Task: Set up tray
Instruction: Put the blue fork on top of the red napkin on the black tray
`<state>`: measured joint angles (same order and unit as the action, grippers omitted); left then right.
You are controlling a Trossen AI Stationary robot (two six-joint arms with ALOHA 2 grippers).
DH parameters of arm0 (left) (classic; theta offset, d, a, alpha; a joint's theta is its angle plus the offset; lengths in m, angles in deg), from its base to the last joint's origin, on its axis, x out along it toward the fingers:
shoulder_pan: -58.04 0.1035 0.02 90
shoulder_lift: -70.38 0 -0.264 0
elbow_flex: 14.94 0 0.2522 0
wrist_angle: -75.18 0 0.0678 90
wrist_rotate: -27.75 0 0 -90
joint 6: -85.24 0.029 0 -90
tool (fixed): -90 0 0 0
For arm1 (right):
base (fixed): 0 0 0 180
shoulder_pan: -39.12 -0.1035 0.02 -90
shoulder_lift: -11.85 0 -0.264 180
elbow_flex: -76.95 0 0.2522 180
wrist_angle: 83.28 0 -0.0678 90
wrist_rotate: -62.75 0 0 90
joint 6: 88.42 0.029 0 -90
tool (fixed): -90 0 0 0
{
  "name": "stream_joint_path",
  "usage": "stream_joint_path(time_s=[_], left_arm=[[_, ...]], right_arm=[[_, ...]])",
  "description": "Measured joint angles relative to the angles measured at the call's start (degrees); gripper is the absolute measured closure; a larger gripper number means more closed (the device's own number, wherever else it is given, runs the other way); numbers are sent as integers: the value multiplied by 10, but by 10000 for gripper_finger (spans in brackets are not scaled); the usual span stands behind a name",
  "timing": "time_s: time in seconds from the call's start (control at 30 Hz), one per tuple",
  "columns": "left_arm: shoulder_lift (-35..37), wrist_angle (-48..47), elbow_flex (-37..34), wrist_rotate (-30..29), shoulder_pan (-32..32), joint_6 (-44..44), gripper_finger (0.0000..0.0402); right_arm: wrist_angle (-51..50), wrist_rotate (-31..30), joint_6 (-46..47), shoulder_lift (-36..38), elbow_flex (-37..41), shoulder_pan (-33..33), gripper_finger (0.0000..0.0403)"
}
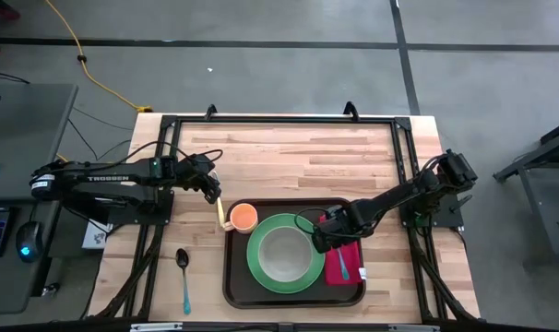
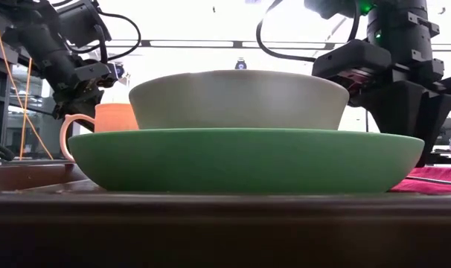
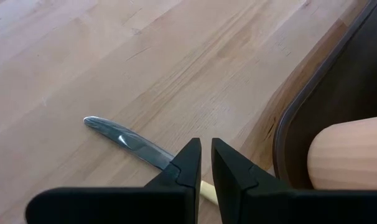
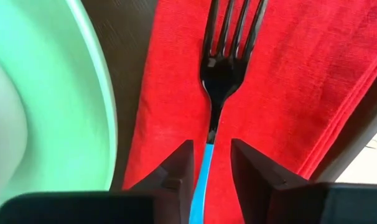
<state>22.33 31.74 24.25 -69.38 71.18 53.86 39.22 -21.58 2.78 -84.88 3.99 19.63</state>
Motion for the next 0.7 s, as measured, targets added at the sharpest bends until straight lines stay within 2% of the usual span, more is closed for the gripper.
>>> stream_joint_path(time_s=[0.27, 0.7], left_arm=[[0, 0, 0, 0, 0, 0, 334], [0, 0, 0, -9, 0, 1, 334]], right_arm=[[2, -5, -6, 0, 0, 0, 290], [-5, -7, -28, 0, 0, 5, 290]])
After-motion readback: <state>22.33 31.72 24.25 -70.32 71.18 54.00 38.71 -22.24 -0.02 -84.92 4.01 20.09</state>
